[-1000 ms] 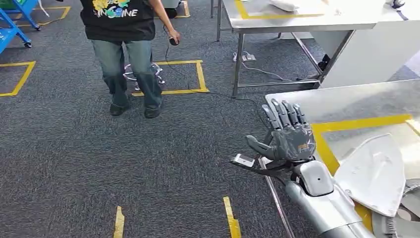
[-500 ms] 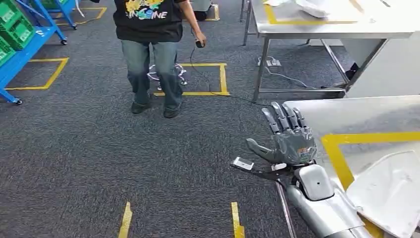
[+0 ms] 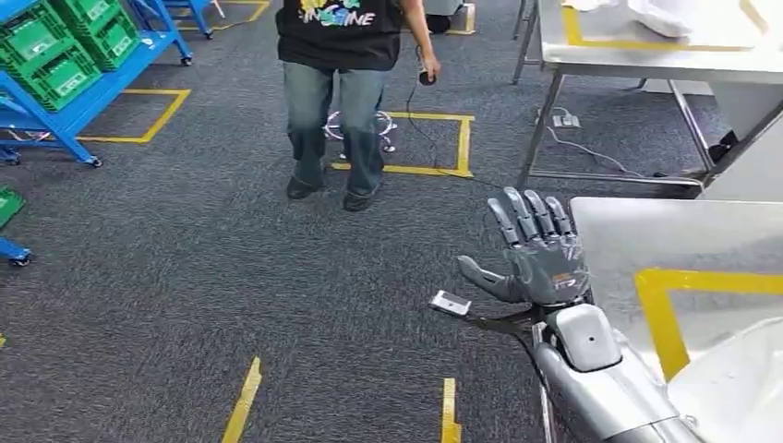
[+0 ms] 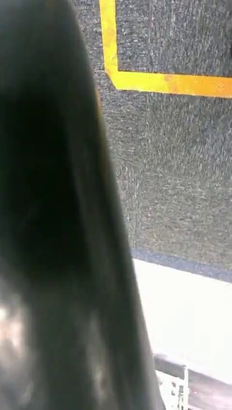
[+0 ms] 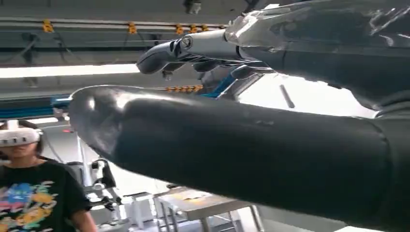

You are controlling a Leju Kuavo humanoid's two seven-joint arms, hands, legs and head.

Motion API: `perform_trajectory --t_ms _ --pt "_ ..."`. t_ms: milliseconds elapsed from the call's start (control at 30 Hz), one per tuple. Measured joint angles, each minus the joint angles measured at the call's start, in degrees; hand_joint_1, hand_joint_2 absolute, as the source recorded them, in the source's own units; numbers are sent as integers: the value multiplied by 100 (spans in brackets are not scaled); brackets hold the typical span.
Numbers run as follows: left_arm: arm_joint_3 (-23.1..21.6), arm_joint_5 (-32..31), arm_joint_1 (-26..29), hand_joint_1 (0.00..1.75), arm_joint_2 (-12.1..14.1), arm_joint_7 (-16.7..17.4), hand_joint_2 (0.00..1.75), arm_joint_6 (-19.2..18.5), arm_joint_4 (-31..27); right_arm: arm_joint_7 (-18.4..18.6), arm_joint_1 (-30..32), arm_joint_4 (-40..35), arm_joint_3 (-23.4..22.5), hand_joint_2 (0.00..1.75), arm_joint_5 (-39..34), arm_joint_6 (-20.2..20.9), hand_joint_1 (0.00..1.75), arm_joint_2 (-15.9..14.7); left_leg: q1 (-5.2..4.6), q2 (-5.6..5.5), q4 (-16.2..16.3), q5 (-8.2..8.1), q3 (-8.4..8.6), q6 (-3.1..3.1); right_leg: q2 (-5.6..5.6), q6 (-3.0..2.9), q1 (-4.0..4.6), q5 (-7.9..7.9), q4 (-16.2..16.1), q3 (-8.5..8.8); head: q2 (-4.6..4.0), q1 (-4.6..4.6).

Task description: Take the parts from the cabinet and place them on the table.

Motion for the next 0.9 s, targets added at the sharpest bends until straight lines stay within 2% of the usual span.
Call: perform_trajectory --t_ms 100,133,167,267,400,500,633,900 --pt "2 4 24 0 2 4 0 15 0 -48 -7 0 15 0 -46 0 0 0 -26 -25 -42 -5 -12 4 -58 76 -20 32 -71 16 -2 2" --pt "2 13 29 0 0 4 0 18 0 -50 -10 0 15 0 -52 -2 0 -7 -1 -22 -94 40 12 -109 -35 -36 -3 33 -64 22 -2 20" --pt "4 22 28 0 7 2 0 26 0 -85 -31 2 15 0 -85 0 0 -7 -5 -23 -95 42 12 -106 -33 -112 -4 26 -81 26 0 42" --pt "4 28 19 0 -9 -50 0 22 0 -166 -17 2 11 0 -105 -2 0 -7 -10 -20 -94 21 18 -73 -16 -74 -7 52 -127 49 0 42" --pt "7 107 12 0 -24 -350 0 -107 0 -170 7 2 -22 0 -85 -2 0 -7 -19 -18 -93 14 18 -38 -11 -26 -17 80 -171 58 -2 42" --pt "9 120 9 0 -24 -385 0 -140 0 -170 22 2 -46 0 -83 -2 0 -7 -35 -13 -92 17 15 -10 -3 51 -36 95 -179 63 0 39" --pt "11 120 9 0 -22 -400 0 -142 0 -170 35 2 -52 0 -83 -2 0 -7 -35 -10 -90 21 16 -5 0 87 -38 101 -181 62 -2 39" --pt "59 278 6 0 -28 -531 0 -369 0 -234 44 2 -70 0 -81 0 0 -7 -25 -9 -90 28 20 1 3 88 -30 100 -177 61 -2 37"
